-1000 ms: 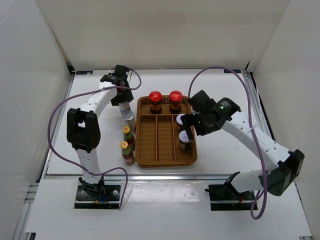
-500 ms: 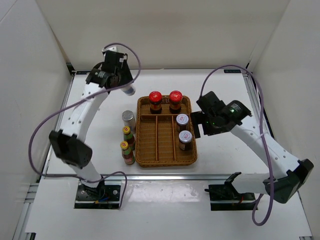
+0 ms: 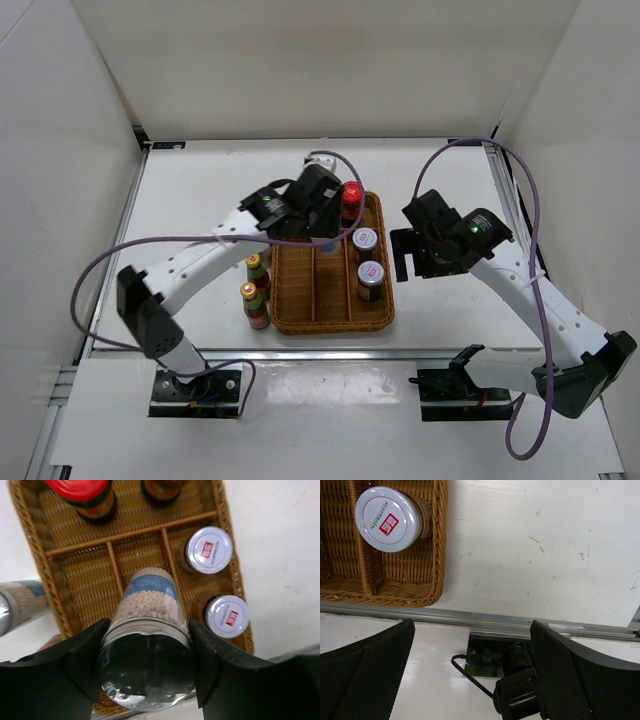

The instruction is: Organize the condiment bottles

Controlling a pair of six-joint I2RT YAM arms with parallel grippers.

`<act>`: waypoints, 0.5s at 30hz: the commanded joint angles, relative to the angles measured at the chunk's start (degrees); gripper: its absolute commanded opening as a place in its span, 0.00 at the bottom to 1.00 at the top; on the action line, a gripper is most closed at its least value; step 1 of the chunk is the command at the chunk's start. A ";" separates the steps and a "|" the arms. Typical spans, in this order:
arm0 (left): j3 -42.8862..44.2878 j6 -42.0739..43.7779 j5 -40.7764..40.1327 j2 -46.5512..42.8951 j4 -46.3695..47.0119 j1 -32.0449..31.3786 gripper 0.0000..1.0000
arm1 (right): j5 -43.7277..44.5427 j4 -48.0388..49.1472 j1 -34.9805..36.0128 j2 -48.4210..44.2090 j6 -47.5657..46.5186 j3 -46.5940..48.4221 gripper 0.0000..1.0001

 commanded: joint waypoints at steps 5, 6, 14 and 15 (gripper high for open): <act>2.09 -3.80 -4.26 8.71 2.53 -1.06 0.11 | -0.69 -0.61 -0.14 -0.38 0.61 -0.60 1.00; 2.09 -4.50 -4.26 9.42 3.14 -1.06 0.11 | -0.69 -0.61 -0.14 -0.38 0.00 -0.60 1.00; 1.56 -6.34 -3.21 15.06 3.14 -1.06 0.54 | -0.69 -1.75 -0.14 -1.43 -1.77 -1.13 1.00; 1.56 -6.35 -3.20 15.84 3.14 -1.06 0.66 | -0.69 -1.75 -0.14 -1.43 -1.77 -1.13 1.00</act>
